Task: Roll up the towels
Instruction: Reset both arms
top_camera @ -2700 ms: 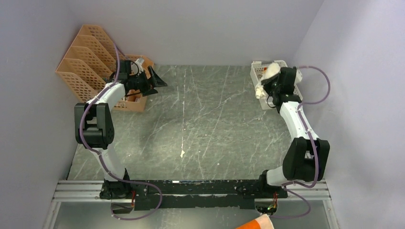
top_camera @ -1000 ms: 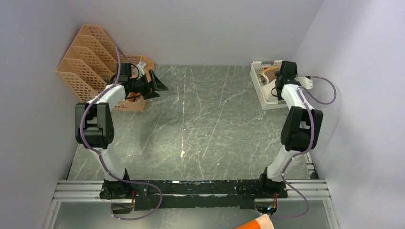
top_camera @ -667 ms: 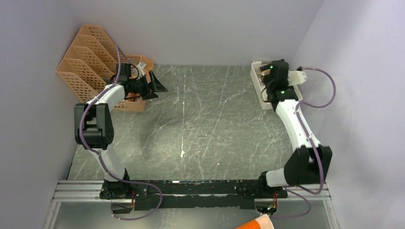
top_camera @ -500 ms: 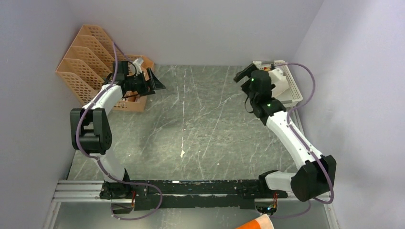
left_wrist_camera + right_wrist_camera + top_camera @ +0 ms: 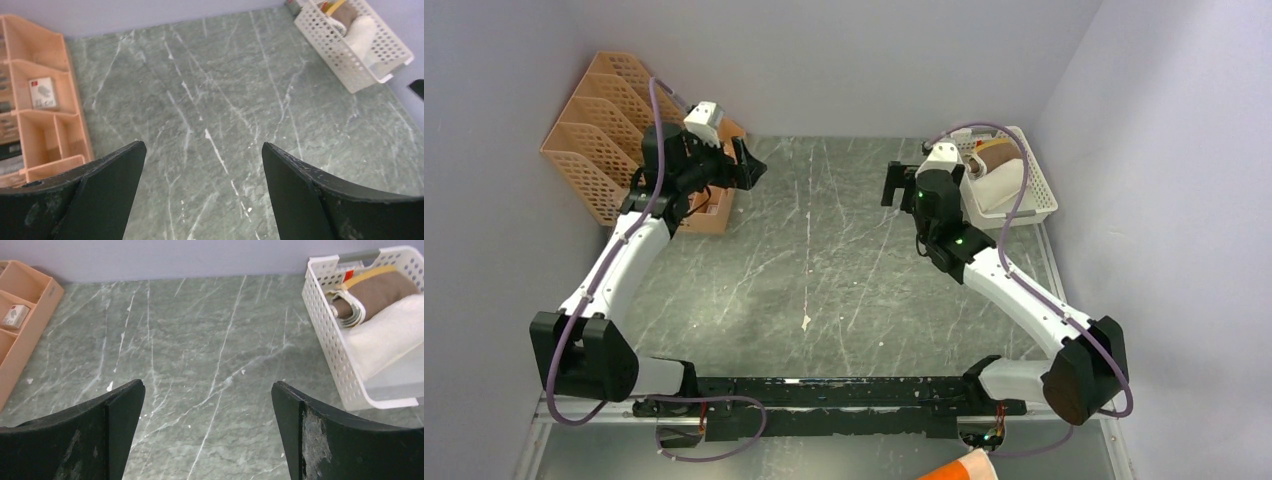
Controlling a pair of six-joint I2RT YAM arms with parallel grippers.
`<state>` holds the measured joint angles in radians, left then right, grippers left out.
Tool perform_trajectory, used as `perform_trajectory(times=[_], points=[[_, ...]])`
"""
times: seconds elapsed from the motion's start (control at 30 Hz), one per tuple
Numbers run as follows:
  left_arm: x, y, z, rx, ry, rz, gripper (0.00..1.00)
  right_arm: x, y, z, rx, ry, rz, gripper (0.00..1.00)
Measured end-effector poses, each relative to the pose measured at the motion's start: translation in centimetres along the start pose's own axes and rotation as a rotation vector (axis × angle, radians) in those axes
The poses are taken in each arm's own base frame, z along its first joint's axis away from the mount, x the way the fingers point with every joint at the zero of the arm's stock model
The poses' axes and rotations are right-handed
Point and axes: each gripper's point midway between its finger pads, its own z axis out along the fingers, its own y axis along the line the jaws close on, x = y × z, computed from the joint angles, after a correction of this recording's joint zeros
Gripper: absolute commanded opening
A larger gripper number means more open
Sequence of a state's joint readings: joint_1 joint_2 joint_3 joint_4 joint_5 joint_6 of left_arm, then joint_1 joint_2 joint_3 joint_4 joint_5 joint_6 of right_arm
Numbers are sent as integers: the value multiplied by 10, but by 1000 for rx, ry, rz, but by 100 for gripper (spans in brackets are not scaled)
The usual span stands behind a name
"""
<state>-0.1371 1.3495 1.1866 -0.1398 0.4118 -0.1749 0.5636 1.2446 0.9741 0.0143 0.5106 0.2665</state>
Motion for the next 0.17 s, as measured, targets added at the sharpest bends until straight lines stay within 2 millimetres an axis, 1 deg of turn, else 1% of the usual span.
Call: perform_trajectory(times=[0.17], points=[[23,12,0,-46,35,-13,99,-13,2,2,-12,-49,-42,100]])
